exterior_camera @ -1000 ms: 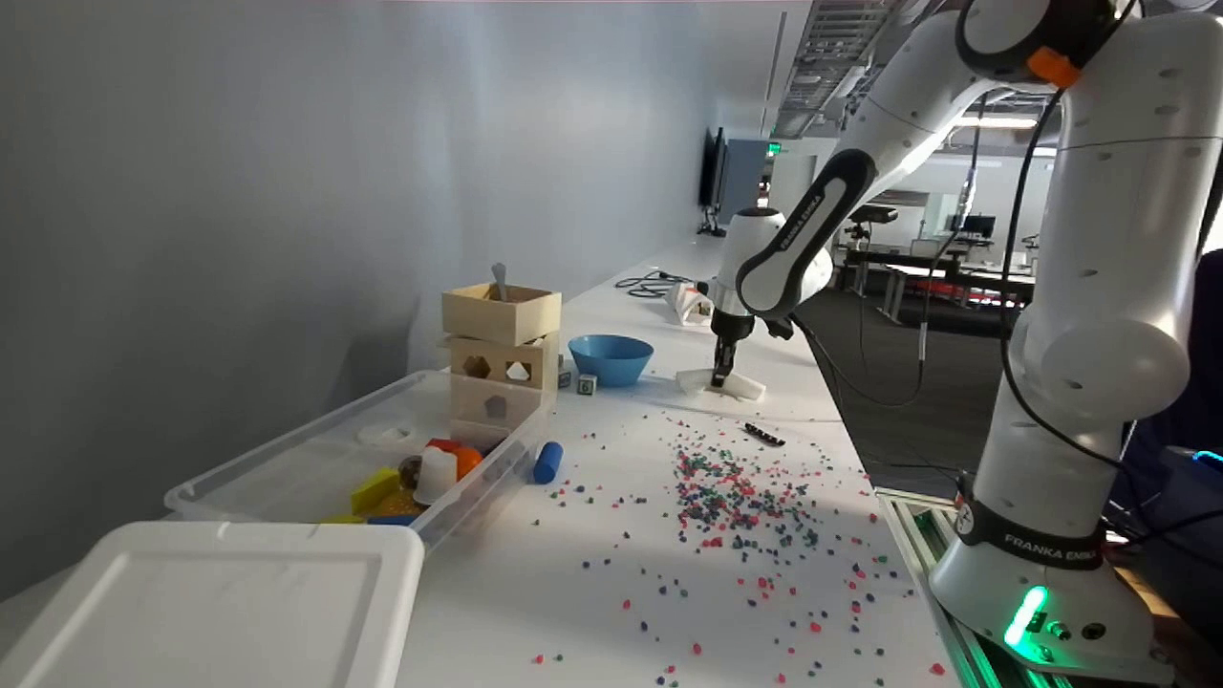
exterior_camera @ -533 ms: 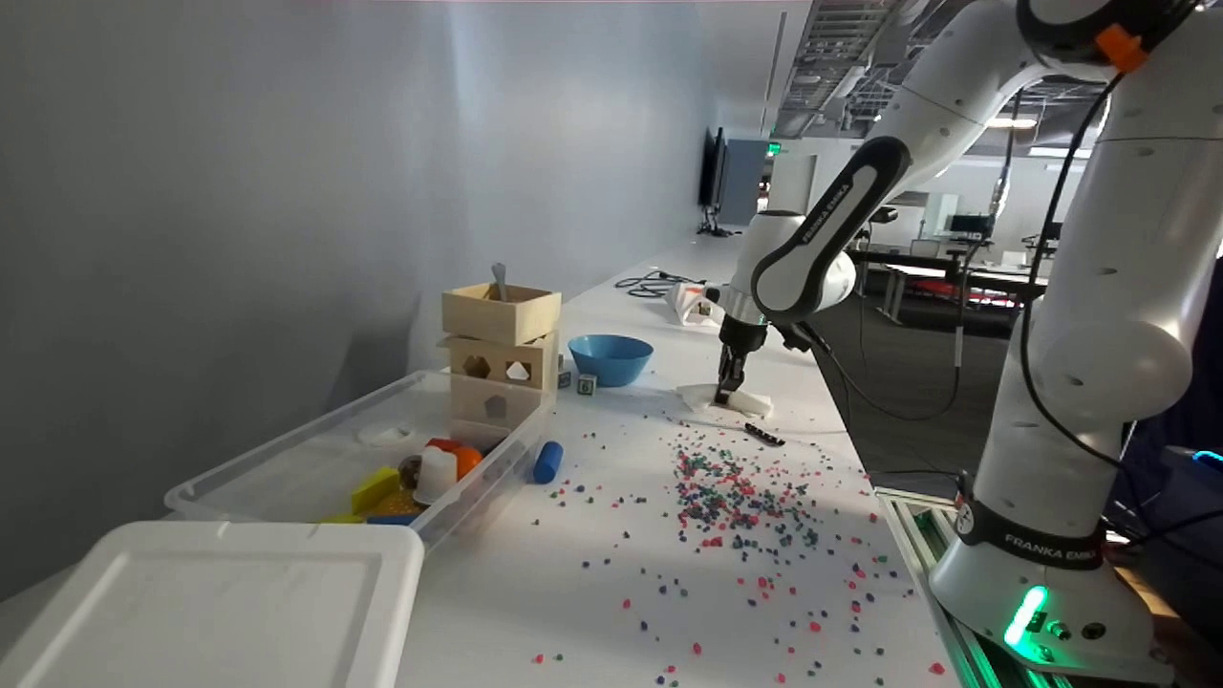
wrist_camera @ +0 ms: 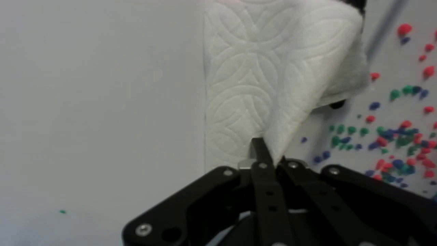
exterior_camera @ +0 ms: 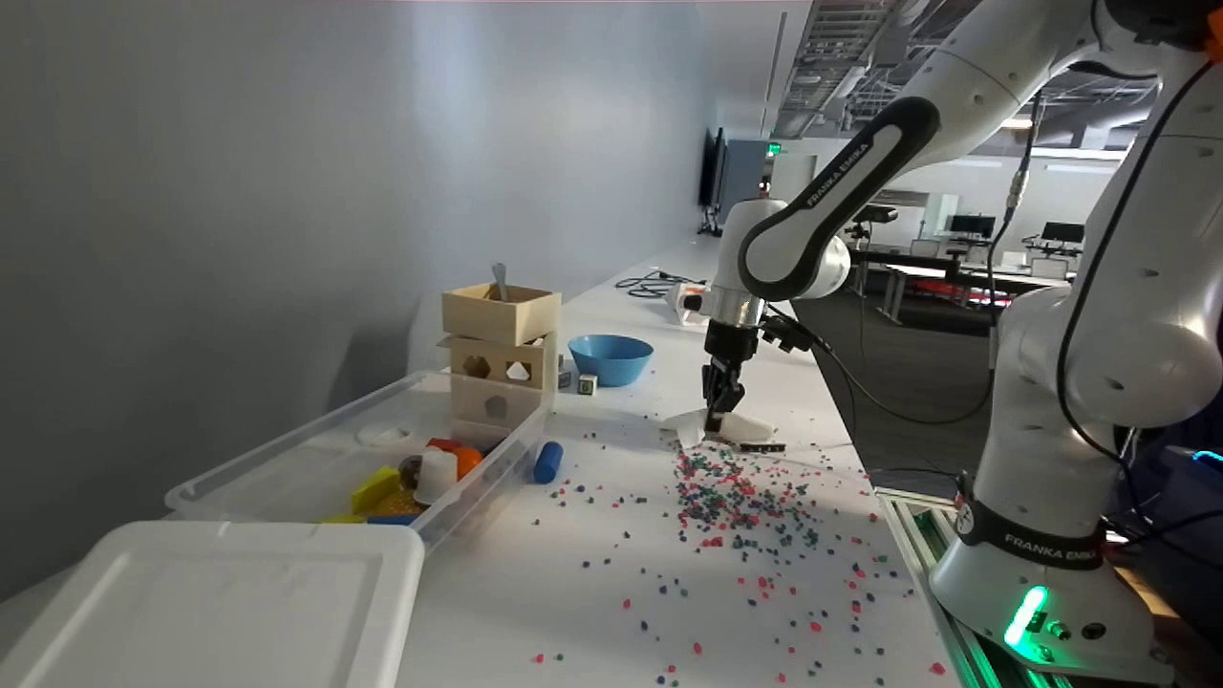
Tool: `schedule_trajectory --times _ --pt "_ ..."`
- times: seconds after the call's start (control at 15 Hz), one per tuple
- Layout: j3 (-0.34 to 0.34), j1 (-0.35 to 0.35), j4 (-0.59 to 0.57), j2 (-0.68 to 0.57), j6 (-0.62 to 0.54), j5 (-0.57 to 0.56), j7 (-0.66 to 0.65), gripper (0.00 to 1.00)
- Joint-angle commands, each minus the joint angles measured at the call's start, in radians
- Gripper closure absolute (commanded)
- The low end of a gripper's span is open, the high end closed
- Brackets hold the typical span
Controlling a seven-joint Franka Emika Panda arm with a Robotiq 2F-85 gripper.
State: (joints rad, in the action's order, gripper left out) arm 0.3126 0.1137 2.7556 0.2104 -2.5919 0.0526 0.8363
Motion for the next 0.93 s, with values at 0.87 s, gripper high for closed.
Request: schedule_trajectory --times 0.87 --pt "0.049 0.133 -0.001 0.174 0.094 -0.036 -0.133 1.00"
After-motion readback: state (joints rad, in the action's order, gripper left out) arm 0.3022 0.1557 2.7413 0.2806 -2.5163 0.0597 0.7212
